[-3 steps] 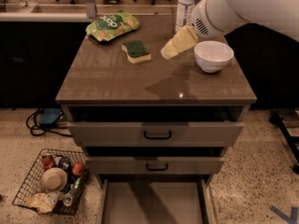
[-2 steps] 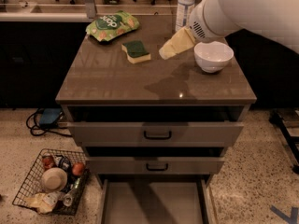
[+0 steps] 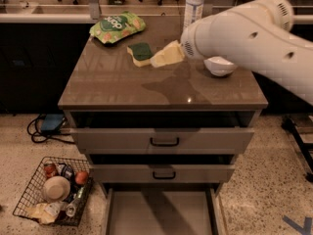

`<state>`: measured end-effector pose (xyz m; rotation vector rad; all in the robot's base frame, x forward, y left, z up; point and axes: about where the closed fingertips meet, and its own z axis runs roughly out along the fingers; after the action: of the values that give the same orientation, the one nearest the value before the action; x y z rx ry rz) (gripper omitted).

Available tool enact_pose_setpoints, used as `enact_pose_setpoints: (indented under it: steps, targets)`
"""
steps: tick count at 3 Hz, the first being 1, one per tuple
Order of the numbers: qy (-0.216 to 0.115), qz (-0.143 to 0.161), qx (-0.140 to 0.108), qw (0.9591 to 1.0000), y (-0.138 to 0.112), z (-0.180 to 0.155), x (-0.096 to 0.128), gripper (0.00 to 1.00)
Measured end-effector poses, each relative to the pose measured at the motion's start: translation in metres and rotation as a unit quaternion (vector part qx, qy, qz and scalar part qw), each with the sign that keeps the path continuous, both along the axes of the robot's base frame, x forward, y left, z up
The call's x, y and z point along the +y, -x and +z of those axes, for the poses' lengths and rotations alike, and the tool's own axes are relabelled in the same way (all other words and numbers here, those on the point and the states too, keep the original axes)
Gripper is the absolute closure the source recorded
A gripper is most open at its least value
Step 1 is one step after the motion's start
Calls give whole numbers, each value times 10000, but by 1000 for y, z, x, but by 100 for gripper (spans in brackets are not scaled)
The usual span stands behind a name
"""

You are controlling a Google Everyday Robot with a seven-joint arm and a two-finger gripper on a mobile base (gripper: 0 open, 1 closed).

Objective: Place sponge into bottom drawer

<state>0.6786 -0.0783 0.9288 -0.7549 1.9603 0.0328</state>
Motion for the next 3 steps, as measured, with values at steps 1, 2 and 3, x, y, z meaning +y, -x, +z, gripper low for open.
enact_pose_setpoints:
  steps: [1,2,3]
  targets:
    - [-471,418,-136,9979,-37,-13,35,0]
    - [-828,785,-108,9934,-74,-31,66,0]
    - [-959,869,-10,9916,-91,-45,77,0]
